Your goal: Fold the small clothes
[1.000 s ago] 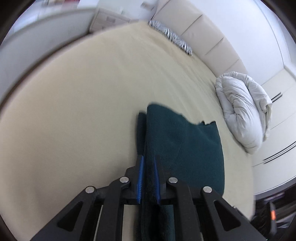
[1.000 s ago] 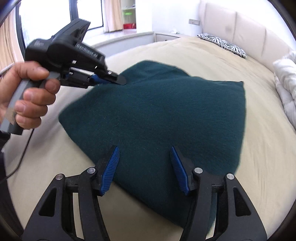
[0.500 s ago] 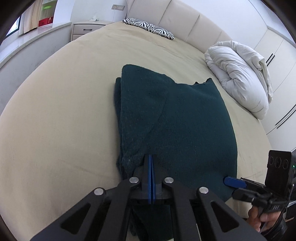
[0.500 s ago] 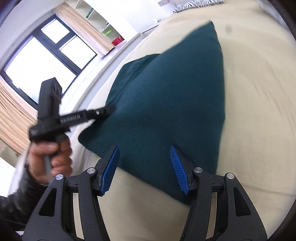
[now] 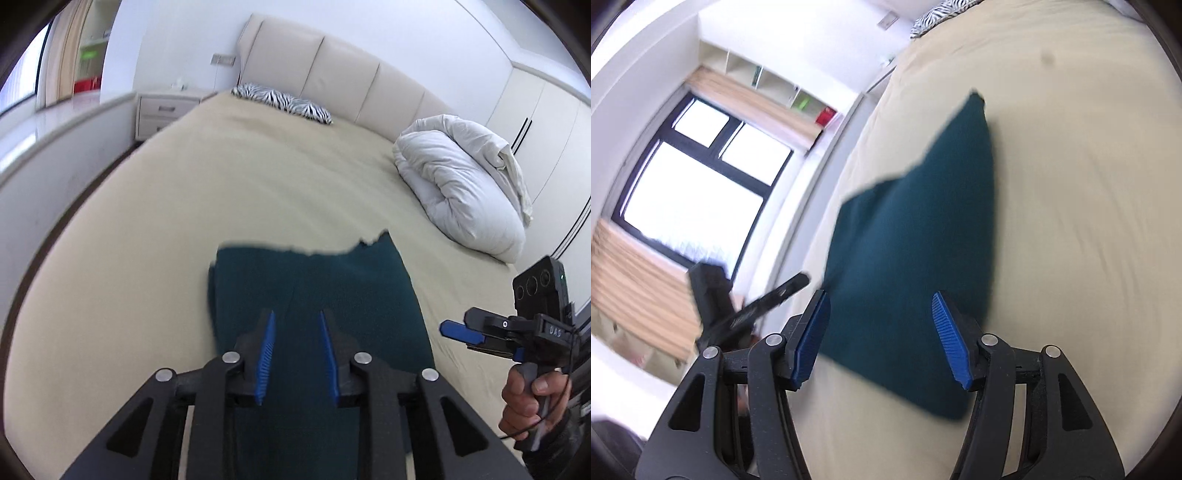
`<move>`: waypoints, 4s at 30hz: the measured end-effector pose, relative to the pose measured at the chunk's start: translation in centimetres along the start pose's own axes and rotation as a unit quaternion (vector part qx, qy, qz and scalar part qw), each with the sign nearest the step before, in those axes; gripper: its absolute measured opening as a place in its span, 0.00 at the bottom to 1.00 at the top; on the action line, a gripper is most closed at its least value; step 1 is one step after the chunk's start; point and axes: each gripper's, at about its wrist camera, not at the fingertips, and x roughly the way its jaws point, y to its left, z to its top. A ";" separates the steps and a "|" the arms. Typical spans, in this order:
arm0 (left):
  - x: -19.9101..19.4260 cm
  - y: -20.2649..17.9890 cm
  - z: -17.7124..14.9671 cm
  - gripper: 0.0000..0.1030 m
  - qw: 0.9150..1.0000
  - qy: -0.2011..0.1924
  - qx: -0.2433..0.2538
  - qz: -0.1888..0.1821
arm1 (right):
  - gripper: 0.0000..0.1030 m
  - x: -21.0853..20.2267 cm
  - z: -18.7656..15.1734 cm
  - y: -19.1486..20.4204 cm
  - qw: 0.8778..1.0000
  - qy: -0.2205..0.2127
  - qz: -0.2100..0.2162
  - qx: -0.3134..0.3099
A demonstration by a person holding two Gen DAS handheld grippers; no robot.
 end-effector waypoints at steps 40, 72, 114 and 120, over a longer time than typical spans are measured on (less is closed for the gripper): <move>10.8 3.2 -0.4 0.26 0.998 0.050 0.003 0.029 | 0.50 6.7 1.2 -2.6 0.997 0.022 0.066 0.027; 8.3 12.4 -3.4 0.44 0.937 0.175 -0.257 -0.157 | 0.71 7.2 0.5 -9.1 0.991 0.066 0.041 0.109; -4.1 -4.9 -15.4 0.20 0.969 0.167 -0.106 -0.147 | 0.37 -9.1 -14.7 -0.7 0.999 0.012 -0.020 0.049; -1.8 -3.5 -18.5 0.23 0.966 0.181 -0.134 -0.130 | 0.38 -7.1 -16.4 -3.7 0.995 0.027 -0.034 0.095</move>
